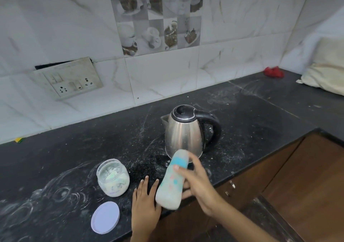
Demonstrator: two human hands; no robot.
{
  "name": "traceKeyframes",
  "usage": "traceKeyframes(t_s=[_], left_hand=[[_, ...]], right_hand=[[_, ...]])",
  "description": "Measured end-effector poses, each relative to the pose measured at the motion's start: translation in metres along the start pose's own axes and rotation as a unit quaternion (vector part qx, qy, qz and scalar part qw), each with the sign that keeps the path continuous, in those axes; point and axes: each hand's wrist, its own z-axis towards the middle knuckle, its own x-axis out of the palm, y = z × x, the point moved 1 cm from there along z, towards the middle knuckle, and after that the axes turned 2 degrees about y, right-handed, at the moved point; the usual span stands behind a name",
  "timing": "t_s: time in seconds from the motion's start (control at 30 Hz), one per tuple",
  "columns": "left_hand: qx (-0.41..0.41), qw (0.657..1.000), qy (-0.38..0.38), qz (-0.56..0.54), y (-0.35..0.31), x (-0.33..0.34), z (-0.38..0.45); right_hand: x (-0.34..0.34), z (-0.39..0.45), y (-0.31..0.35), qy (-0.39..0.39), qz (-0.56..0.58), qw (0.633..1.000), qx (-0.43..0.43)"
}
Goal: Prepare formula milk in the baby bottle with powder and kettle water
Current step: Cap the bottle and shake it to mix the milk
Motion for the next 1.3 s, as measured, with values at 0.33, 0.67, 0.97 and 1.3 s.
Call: traceKeyframes(t_s=[0.33,0.67,0.97,1.3], left_hand=[[-0.003,1.000,0.003,0.001,0.000,0.001,-0.001],[-0.006,1.000,-0.013,-0.007,-0.002,0.001,-0.002],[-0.013,1.000,0.003,-0.015,0.000,0.004,-0.001],[-0.019,1.000,0.001,-0.019,-0.001,0.001,0.001]], right_hand=[[0.000,0.006,0.005,-0.036,-0.001,0.999,-0.009],[-0.012,0.022,0.017,-0.098,0.047,0.992,-0.058],[-0.016,0.023,0.028,-0.136,0.064,0.987,-0.060],[-0.004,0.022,0.019,-0.136,0.080,0.986,-0.053]])
